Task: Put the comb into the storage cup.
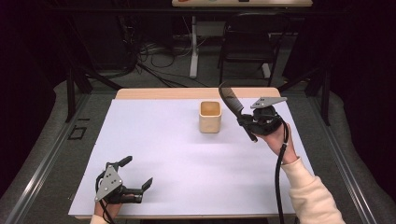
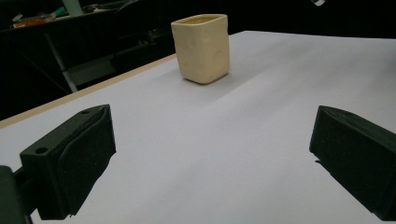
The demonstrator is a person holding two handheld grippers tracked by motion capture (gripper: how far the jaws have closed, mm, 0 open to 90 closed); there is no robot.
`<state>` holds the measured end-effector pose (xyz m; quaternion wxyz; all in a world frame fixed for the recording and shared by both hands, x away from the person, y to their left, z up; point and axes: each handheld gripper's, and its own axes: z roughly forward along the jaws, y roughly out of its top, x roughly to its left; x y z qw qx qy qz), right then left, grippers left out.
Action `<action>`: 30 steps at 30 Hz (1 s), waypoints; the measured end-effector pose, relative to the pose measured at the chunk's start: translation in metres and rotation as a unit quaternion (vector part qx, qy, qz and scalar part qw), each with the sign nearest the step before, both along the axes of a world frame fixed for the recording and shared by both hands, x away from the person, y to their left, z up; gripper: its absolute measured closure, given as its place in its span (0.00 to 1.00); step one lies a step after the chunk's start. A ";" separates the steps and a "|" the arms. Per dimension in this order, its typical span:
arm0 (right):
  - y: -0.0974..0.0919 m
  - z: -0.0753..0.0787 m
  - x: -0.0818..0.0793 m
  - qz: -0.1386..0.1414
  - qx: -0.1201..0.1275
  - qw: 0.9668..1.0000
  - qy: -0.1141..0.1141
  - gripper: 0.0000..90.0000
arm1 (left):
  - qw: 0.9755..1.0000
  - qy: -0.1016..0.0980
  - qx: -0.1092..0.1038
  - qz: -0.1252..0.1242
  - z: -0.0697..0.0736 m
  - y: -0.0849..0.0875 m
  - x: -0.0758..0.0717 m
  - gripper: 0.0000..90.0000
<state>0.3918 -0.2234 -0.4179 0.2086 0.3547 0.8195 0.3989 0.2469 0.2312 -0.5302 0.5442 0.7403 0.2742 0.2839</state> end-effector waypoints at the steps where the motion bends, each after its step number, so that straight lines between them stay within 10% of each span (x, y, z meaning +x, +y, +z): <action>1: 0.000 0.000 0.001 0.001 -0.001 1.000 0.000 0.80 | 1.000 0.000 0.000 0.000 0.000 0.000 0.000 0.00; 30: 0.015 0.012 0.017 -0.002 -0.003 1.000 -0.014 0.80 | 1.000 -0.003 -0.002 0.001 0.000 0.001 0.000 0.00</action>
